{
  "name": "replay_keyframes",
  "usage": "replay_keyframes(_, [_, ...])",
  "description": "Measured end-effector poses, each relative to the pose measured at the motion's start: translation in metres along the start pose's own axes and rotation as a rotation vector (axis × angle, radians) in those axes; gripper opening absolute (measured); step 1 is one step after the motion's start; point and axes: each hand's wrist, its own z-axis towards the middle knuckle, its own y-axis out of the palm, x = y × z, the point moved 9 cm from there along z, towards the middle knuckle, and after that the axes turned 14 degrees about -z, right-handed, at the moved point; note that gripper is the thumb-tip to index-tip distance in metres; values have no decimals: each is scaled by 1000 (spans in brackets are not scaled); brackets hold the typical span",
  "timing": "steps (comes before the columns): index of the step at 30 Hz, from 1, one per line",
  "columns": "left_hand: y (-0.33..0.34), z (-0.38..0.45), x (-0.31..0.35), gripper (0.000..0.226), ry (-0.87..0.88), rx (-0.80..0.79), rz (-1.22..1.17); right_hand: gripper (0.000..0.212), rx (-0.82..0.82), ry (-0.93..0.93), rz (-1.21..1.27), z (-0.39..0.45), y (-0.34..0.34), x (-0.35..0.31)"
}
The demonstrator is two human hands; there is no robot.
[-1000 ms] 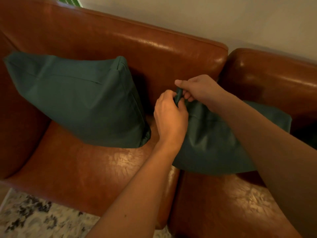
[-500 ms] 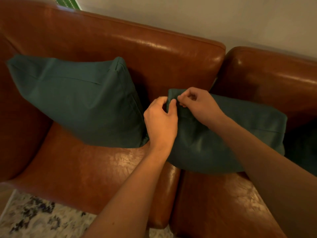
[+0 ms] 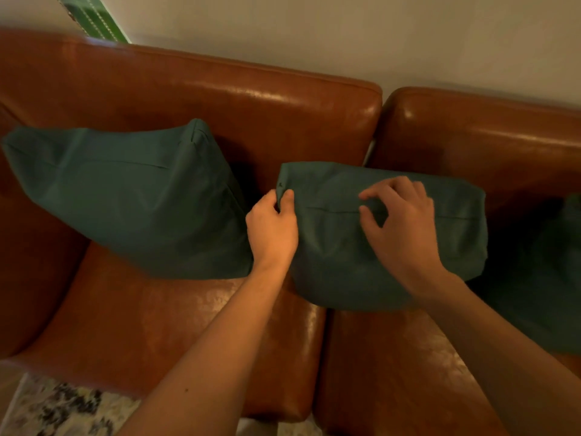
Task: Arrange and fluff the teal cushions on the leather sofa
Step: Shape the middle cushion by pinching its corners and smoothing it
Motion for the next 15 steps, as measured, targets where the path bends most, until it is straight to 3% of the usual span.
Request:
replay_keyframes(5, [7, -21, 24, 53, 83, 64, 209, 19, 31, 187, 51, -31, -23, 64])
replay_keyframes(8, [18, -44, 56, 50, 275, 107, 342, 18, 56, 277, 106, -53, -32, 100])
replay_keyframes(15, [115, -90, 91, 27, 532, -278, 316, 17, 66, 526, 290, -84, -29, 177])
